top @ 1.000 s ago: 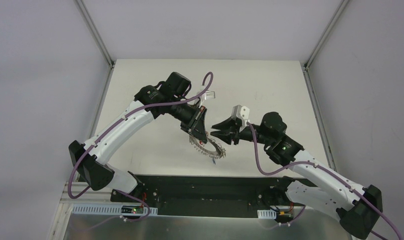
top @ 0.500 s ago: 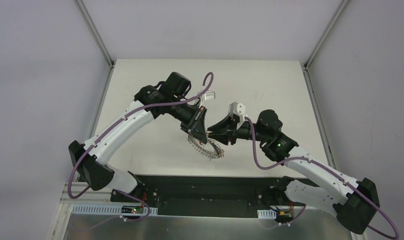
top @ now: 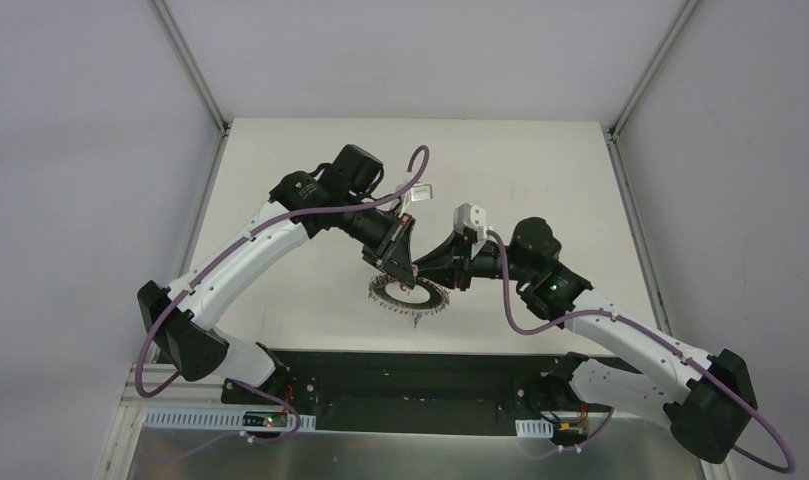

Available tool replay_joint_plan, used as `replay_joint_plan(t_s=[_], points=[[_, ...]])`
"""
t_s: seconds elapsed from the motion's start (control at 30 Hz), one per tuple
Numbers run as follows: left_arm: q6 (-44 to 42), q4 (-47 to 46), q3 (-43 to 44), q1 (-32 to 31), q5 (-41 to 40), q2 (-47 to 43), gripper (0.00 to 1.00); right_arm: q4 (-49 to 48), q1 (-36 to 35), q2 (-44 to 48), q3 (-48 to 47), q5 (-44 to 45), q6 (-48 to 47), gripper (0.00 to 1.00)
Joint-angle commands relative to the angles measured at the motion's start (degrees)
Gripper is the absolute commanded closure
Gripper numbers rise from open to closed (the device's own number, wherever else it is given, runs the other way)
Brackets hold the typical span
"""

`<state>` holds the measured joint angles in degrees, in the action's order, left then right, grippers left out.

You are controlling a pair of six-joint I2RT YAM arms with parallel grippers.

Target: Remove the keys from the keyring

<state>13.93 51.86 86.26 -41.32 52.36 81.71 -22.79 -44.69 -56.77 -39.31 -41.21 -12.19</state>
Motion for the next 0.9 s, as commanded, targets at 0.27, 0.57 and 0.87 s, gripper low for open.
replay_joint_plan(t_s=[0.27,0.57,0.87], points=[[-1.84,-0.86,0.94,-0.44,0.64,-1.69,1.00,-6.91,0.04,1.34,1.06,-5.90,1.44,1.00],[-0.17,-0.81,0.23,-0.43,2.51,-0.14,1.00,0.54,-3.64,7.72,3.26,3.50,-18.37,1.00],[0.26,-0.80,0.60,-0.43,2.98,0.56,1.00,6.38,-6.07,9.10,2.52,7.40,-27.66,0.95]])
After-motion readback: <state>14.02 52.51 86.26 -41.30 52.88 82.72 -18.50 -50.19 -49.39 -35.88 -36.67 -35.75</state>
